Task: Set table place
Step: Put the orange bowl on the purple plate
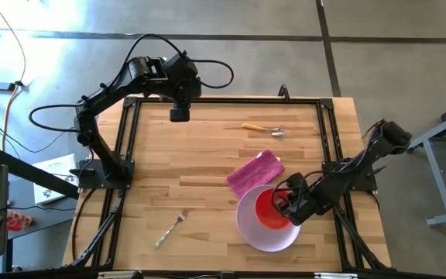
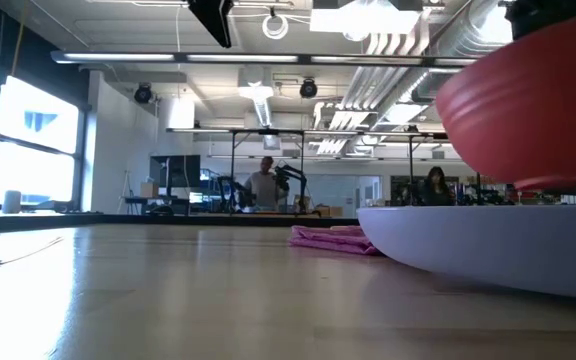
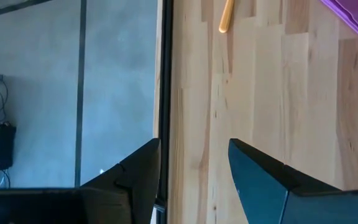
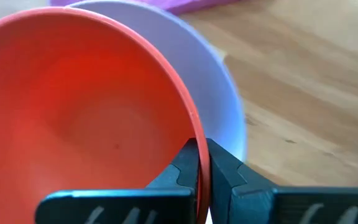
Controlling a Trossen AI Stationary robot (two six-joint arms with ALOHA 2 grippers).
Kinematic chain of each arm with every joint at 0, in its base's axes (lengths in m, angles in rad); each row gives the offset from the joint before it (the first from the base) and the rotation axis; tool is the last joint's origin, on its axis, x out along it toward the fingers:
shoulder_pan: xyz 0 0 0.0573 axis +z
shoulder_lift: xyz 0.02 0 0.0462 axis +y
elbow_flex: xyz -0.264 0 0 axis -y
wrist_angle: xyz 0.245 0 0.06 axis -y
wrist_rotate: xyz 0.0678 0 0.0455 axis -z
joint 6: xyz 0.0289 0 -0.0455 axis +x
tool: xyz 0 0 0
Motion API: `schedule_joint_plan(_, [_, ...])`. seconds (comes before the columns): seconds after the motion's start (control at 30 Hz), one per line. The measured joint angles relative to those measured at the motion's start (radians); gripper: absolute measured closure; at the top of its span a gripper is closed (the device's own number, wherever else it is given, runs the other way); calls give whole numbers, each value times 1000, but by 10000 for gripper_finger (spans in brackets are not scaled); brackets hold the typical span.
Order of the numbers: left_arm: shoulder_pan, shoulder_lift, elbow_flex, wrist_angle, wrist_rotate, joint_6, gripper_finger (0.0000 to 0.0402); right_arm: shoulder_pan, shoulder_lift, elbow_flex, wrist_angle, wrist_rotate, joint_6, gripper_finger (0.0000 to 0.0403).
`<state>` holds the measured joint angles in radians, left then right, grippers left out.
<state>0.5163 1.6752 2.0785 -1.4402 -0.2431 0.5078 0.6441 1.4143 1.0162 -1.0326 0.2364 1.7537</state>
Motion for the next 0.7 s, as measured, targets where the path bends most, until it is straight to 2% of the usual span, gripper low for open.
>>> schedule_joint_plan(0.17, [0,0,0,2,0,-19,222,7,29,-64,118,-11,-8,403])
schedule_joint_plan(0.43, [0,0,0,2,0,-43,222,18,109,-67,140,-52,-30,403])
schedule_joint_plan(0.7, [0,0,0,2,0,-45,222,17,115,-65,187,-60,-81,402])
